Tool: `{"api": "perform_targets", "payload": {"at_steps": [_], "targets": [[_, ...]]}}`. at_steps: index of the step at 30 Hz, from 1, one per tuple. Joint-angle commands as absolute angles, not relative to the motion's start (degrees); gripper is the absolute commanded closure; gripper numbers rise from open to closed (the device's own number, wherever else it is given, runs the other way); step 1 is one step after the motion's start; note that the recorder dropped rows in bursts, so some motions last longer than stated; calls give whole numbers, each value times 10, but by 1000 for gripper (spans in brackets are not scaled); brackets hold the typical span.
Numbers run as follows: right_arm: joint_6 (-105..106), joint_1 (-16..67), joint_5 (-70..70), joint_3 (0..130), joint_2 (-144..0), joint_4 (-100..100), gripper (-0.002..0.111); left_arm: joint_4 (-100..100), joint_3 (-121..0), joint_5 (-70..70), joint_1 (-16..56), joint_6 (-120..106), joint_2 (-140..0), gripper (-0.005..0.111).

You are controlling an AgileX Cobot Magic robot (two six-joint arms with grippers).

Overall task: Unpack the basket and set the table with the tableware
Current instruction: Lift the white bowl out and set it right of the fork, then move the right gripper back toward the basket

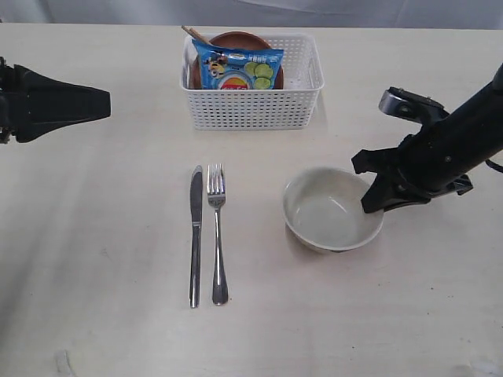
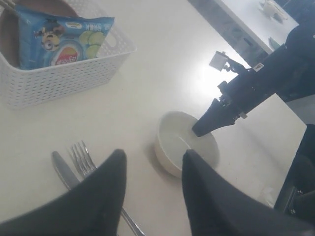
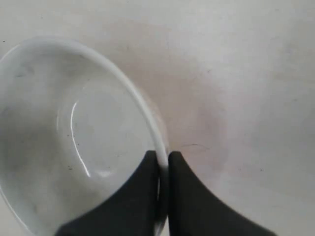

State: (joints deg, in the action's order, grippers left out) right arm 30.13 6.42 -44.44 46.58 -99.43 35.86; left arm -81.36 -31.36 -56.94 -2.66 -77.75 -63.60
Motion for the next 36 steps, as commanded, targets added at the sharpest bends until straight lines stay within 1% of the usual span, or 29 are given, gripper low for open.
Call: {"api": "perform_targets", "payload": {"at_steps": [1, 5, 15, 16, 18, 19, 21, 22, 23, 29, 33, 36], "targets": [[296, 63, -443, 464, -973, 336, 109, -812, -311, -574, -28, -774, -636, 70], [302, 63, -481, 461, -969, 329, 109, -812, -311, -574, -28, -774, -636, 70], [296, 63, -458, 445, -967, 314, 107, -806, -311, -575, -28, -774, -636, 70], [296, 65, -455, 445, -967, 315, 103, -806, -311, -575, -28, -774, -636, 70], [296, 65, -453, 445, -967, 316, 91, -806, -311, -575, -28, -774, -636, 70], [296, 65, -452, 445, -967, 319, 79, -806, -311, -575, -28, -774, -636, 70], [296, 65, -452, 448, -967, 322, 63, -806, -311, -575, -28, -774, -636, 70], [291, 65, -453, 454, -967, 322, 59, -806, -311, -575, -28, -774, -636, 70], [290, 65, -457, 462, -967, 322, 56, -806, -311, -575, -28, -774, -636, 70], [283, 65, -520, 558, -960, 322, 56, -806, -311, -575, -28, -774, -636, 70], [321, 76, -518, 645, -949, 338, 56, -810, -311, -575, -28, -774, -636, 70], [371, 106, -486, 718, -952, 341, 54, -810, -311, -575, -28, -774, -636, 70]]}}
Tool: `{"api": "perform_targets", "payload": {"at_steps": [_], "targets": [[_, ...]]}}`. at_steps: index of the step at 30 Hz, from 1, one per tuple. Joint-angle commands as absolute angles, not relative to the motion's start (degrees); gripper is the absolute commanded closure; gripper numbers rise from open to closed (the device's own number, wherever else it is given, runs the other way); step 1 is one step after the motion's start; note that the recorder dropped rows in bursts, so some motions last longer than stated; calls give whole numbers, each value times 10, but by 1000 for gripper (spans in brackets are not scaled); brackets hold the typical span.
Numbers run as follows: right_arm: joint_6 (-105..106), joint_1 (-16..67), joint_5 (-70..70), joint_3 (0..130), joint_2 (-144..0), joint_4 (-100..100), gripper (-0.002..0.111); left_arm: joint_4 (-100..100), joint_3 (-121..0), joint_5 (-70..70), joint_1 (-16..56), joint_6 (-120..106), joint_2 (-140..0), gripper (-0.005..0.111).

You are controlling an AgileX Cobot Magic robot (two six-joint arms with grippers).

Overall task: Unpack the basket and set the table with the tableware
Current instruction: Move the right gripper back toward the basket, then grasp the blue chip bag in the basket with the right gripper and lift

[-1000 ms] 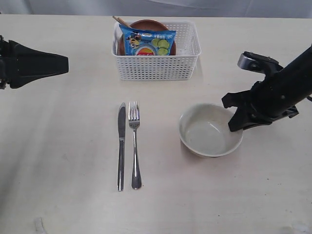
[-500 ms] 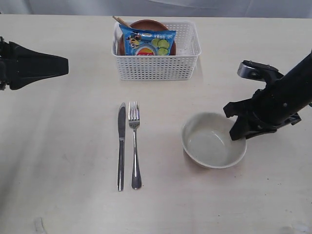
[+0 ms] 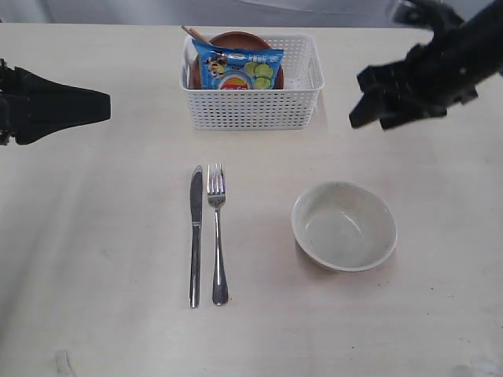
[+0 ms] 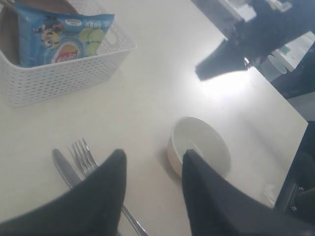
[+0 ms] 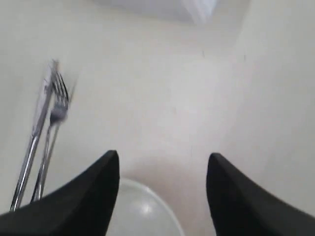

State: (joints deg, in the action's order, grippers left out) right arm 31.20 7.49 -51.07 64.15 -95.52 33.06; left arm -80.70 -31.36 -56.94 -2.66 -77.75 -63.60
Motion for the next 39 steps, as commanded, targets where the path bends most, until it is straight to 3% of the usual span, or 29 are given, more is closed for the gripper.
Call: {"api": "perform_targets", "payload": {"at_steps": [1, 5, 15, 32, 34, 38, 39], "targets": [[374, 121, -472, 736, -954, 338, 51, -811, -311, -575, -28, -774, -636, 70], [277, 170, -415, 837, -1003, 266, 48, -814, -311, -585, -28, -774, -636, 70], [438, 232, -620, 1101, -1204, 219, 49, -817, -311, -590, -28, -774, -636, 70], [494, 288, -525, 1132, -1295, 89, 49, -827, -311, -605, -28, -771, -636, 70], [493, 289, -524, 1132, -1297, 89, 60, -827, -311, -605, -28, -771, -636, 70], [493, 295, -532, 1132, -1295, 60, 107, -827, -311, -605, -28, -771, -636, 70], [493, 301, -538, 1132, -1293, 46, 109, -827, -311, -605, -28, -771, -636, 70]]}}
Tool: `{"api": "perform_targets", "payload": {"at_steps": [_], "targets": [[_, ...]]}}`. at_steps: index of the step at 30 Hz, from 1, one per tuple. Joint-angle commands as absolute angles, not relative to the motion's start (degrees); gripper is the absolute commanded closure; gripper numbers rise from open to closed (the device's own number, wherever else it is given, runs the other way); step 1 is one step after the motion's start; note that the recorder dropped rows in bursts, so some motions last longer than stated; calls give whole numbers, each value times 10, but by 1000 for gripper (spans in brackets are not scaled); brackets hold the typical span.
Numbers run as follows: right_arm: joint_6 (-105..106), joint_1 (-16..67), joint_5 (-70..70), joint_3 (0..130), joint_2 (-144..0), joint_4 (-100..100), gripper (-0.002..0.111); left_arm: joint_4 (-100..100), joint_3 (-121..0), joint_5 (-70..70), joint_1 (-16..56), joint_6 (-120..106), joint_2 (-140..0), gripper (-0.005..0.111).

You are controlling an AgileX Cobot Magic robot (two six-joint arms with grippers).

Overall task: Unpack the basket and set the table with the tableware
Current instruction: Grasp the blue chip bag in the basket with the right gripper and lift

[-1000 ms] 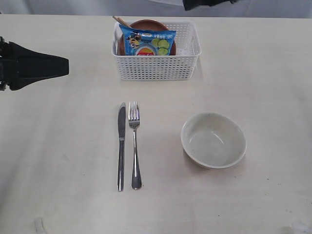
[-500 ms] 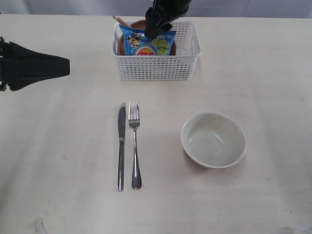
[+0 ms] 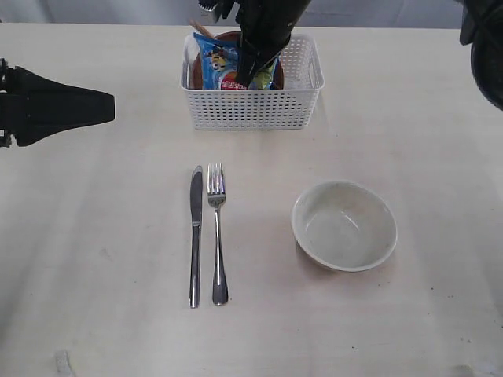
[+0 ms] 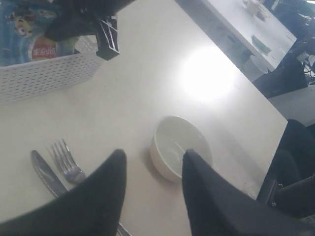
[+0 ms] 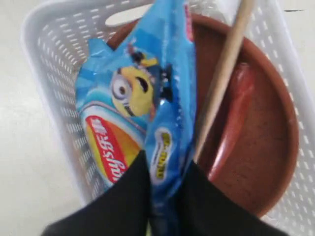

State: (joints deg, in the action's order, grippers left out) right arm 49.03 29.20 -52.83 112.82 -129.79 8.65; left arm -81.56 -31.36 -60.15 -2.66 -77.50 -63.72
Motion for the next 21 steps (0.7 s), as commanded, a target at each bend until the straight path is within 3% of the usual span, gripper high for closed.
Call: {"api": "perform_targets", "payload": {"at_steps": [1, 13, 21], "targets": [[493, 304, -541, 1132, -1290, 39, 109, -827, -311, -605, -28, -771, -636, 70], [469, 314, -559, 1132, -1155, -29, 109, -827, -311, -601, -28, -775, -636, 70], [324, 236, -591, 1132, -1120, -59, 109, -823, -311, -601, -28, -775, -636, 70]]}}
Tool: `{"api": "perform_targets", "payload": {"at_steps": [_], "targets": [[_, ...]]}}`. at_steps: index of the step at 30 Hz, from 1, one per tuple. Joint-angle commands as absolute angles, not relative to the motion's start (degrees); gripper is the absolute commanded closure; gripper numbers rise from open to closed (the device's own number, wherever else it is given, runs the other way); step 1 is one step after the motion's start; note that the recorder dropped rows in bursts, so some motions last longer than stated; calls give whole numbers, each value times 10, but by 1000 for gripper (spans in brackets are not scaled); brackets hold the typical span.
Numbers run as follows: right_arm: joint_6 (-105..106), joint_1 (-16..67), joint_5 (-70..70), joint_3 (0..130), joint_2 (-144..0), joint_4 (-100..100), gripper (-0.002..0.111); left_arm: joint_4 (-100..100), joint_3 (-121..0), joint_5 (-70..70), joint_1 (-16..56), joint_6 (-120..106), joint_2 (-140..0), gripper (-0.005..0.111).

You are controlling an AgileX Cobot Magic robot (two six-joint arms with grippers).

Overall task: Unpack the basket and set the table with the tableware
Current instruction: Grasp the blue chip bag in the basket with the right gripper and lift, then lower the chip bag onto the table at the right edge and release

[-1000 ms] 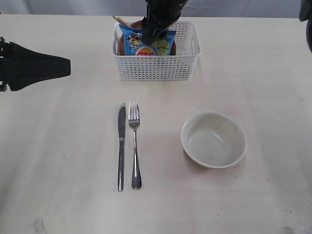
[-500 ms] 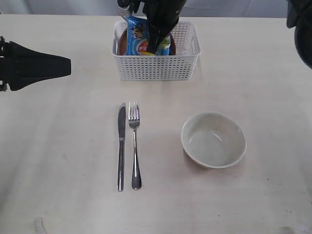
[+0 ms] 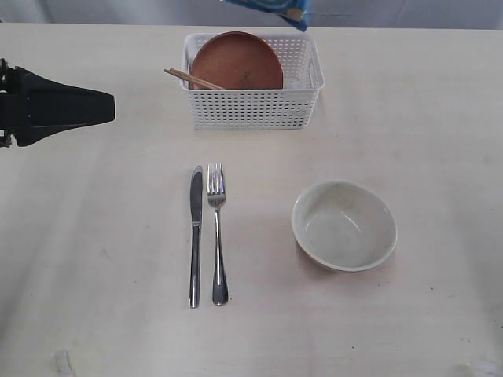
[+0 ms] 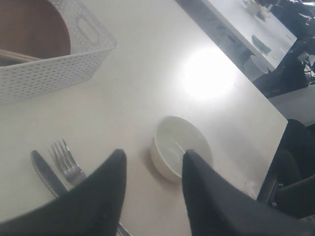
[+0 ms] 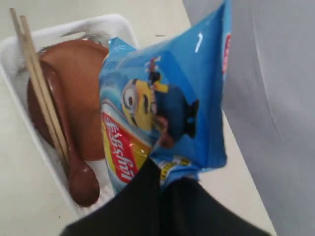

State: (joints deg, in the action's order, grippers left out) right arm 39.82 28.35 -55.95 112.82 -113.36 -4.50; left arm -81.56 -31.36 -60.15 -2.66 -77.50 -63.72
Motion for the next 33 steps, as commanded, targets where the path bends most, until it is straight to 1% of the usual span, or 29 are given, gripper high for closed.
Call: {"api": "perform_targets", "payload": {"at_steps": [1, 5, 9, 13, 16, 19, 22, 28, 30, 31, 33], "targets": [[304, 218, -604, 1132, -1121, -59, 109, -823, -311, -601, -28, -775, -636, 70], [238, 137, -640, 1128, -1124, -27, 109, -823, -311, -601, -28, -775, -636, 70], [212, 44, -651, 1096, -1124, 55, 109, -823, -311, -601, -28, -775, -636, 70], [211, -43, -650, 1022, -1124, 120, 109, -823, -311, -601, -28, -775, -636, 70], [211, -90, -623, 954, -1124, 141, 109, -823, -311, -601, -28, -775, -636, 70], [212, -126, -584, 894, -1124, 171, 109, -823, -311, -601, -28, -775, -636, 70], [228, -146, -543, 851, -1128, 218, 109, -823, -311, -601, -28, -775, -636, 70], [233, -155, -525, 836, -1149, 237, 108, -818, -311, -599, -28, -775, -636, 70], [238, -155, -528, 836, -1156, 276, 102, -818, -311, -595, -28, -775, -636, 70], [245, -155, -530, 836, -1157, 290, 94, -818, -311, -593, -28, -775, -636, 70], [248, -155, -528, 836, -1159, 295, 75, -817, -311, -588, -28, -775, -636, 70]]}}
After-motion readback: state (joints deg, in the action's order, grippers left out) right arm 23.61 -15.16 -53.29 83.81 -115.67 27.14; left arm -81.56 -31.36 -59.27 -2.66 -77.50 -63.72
